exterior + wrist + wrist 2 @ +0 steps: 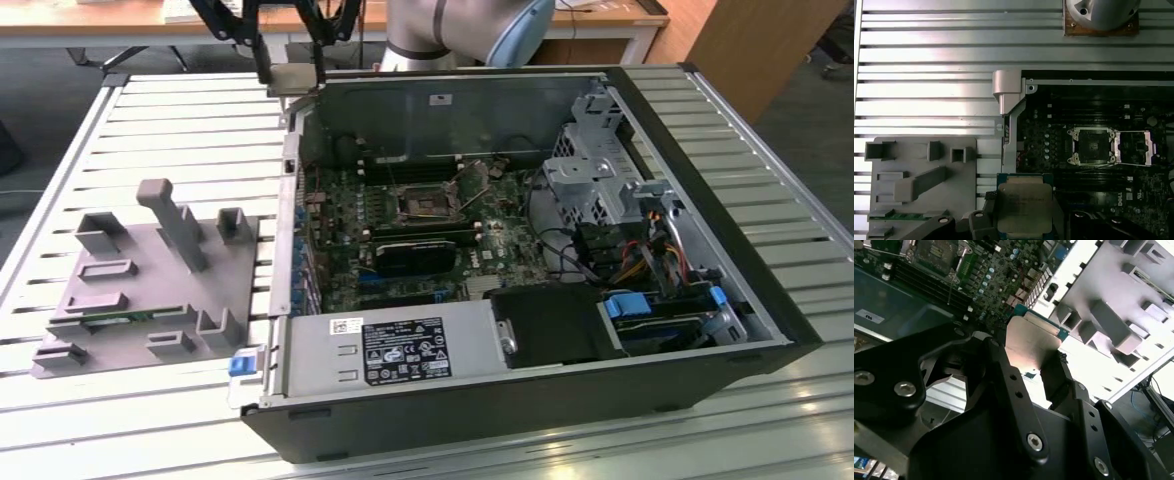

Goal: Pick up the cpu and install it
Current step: 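Pick up the cpu and move it towards the insertion slot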

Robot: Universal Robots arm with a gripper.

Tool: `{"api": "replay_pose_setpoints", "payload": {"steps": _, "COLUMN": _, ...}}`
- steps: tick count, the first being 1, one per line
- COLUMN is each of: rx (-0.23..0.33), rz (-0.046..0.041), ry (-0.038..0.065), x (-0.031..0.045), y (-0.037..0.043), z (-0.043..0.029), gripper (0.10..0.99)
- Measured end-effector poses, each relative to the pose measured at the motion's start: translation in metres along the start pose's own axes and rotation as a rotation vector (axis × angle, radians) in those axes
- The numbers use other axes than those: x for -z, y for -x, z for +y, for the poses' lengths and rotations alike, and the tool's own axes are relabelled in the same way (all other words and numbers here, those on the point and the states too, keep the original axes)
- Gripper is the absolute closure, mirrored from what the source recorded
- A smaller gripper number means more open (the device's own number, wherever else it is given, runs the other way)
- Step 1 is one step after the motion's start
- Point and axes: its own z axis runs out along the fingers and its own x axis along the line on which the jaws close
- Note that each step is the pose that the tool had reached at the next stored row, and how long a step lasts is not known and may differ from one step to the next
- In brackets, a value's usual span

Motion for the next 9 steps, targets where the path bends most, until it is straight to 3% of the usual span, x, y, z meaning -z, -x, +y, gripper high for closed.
{"api": "replay_pose_setpoints", "payload": {"steps": 9, "rx": 0.000, "rz": 0.0001, "ry": 0.000, "x": -0.0019, "y": 0.0406, "z": 0.0038, "gripper": 0.561}}
